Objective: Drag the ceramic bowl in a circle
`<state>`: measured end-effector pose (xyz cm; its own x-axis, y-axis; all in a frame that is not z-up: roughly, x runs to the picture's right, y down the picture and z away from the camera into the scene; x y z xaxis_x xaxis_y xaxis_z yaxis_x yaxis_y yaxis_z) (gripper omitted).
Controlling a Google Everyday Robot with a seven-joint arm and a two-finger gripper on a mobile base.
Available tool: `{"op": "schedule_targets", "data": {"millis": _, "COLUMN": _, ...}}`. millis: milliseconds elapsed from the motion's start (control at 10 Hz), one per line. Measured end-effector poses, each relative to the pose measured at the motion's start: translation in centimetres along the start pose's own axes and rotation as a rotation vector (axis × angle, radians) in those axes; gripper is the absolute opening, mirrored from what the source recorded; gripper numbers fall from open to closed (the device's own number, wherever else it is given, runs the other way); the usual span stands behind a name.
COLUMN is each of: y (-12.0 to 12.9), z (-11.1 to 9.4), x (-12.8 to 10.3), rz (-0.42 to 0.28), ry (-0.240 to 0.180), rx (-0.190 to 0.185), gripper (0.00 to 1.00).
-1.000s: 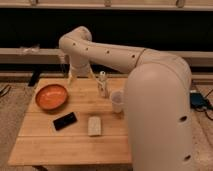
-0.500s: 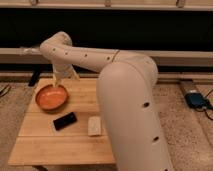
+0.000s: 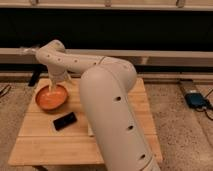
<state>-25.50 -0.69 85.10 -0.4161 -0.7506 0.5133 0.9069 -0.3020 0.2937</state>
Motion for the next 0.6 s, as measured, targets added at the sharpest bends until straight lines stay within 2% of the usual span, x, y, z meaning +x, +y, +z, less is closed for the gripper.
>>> {"op": "schedule_targets", "data": {"millis": 200, "y": 0.7, "z": 1.7, "x": 0.9, "rz": 0.016, "ry": -0.026, "rx": 0.010, "gripper": 0.80}}
{"op": "schedule_targets", "data": {"millis": 600, "y": 0.3, "z": 4.8, "x": 2.0, "rz": 0.010, "ry": -0.059, "rx": 0.021, "gripper": 0.80}}
